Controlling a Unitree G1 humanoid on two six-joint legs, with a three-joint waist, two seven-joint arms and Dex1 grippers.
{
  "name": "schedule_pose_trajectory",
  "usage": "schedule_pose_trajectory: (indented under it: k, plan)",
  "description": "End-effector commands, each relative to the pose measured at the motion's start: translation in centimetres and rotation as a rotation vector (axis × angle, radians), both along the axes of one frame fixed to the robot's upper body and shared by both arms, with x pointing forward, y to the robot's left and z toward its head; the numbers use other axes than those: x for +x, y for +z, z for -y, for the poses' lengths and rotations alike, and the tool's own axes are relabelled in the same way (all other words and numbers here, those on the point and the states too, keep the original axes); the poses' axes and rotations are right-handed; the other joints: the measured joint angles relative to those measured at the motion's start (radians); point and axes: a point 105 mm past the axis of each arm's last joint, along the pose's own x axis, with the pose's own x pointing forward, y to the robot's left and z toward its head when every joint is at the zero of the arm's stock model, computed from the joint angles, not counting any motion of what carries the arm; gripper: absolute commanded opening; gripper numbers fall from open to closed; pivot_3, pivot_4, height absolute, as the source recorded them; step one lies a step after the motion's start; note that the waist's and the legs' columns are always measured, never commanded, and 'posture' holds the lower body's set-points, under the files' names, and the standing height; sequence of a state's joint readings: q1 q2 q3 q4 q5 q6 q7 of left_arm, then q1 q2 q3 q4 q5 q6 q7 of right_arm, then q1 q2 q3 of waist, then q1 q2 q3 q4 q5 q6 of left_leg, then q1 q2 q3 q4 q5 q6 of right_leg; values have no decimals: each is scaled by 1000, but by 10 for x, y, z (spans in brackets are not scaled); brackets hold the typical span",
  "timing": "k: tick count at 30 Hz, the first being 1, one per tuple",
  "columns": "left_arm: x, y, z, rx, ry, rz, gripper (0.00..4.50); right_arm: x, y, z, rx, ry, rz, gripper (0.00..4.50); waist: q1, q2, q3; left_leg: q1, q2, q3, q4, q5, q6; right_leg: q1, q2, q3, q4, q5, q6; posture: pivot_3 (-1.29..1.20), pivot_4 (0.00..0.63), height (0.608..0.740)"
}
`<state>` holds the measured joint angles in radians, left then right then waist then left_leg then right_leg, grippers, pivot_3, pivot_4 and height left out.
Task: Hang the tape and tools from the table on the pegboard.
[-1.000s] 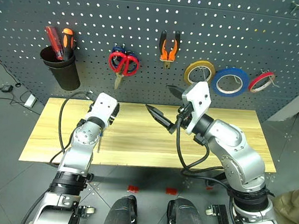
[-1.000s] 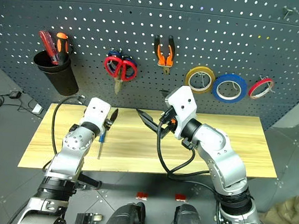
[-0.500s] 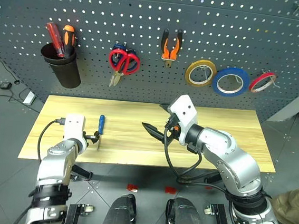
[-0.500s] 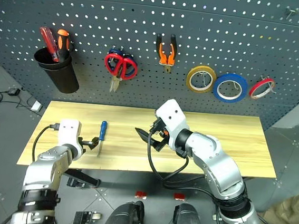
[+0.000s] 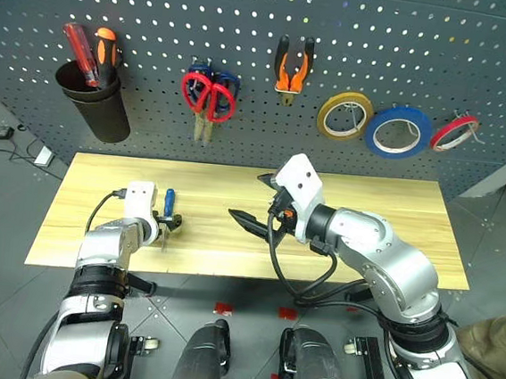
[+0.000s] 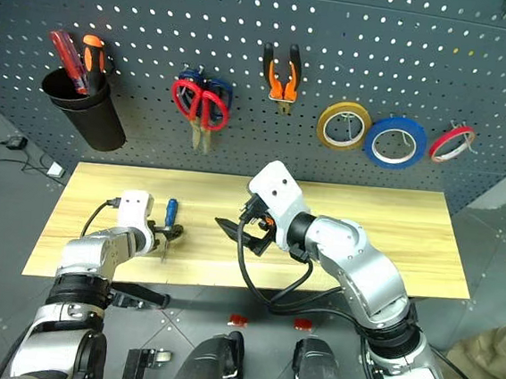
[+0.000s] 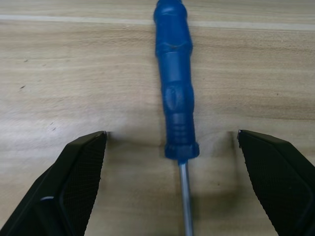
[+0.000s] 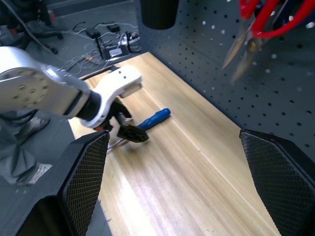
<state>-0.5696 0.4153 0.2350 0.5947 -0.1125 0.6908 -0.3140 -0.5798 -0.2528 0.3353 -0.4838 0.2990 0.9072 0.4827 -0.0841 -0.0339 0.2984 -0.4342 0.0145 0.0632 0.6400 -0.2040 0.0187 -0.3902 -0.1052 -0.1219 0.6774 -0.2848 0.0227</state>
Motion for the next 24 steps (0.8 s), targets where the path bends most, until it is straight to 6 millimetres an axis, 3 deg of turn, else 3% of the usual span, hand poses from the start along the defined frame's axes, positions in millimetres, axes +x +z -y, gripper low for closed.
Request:
schedule_pose_trajectory:
  k: [1,10,13,18,21,24]
  plan:
    - [6,7,-4,23,-28,11,4076,-8,15,-3,19,42,49,4500,0,0,2,0,0,0,0,0,0,0,0,0,0,0,0,-278,312,740]
    - [10,8,-14,84,-66,18,1279,-4,13,1,4,32,55,4500,-3,-1,2,0,0,1,0,0,-1,0,-1,-1,0,0,0,-285,279,740]
    - [13,17,-15,114,-108,77,422,-2,14,3,4,27,64,4500,-3,-1,2,0,0,1,0,0,-1,0,-1,-1,0,0,0,-287,268,740]
    - [14,70,-15,151,-163,391,425,-11,26,4,52,79,114,4500,-6,-2,1,0,0,1,-1,2,-5,0,-1,-1,-1,0,0,-299,233,740]
    - [-1,85,-17,215,-162,503,425,-18,32,3,98,122,108,4500,-12,-2,0,0,0,1,-3,2,-5,0,-2,-1,-3,0,0,-297,213,740]
    - [-33,100,-25,391,-122,602,425,-21,38,2,130,139,106,4500,-29,-4,-3,0,0,2,-5,2,-5,0,-2,-1,-5,0,0,-295,192,740]
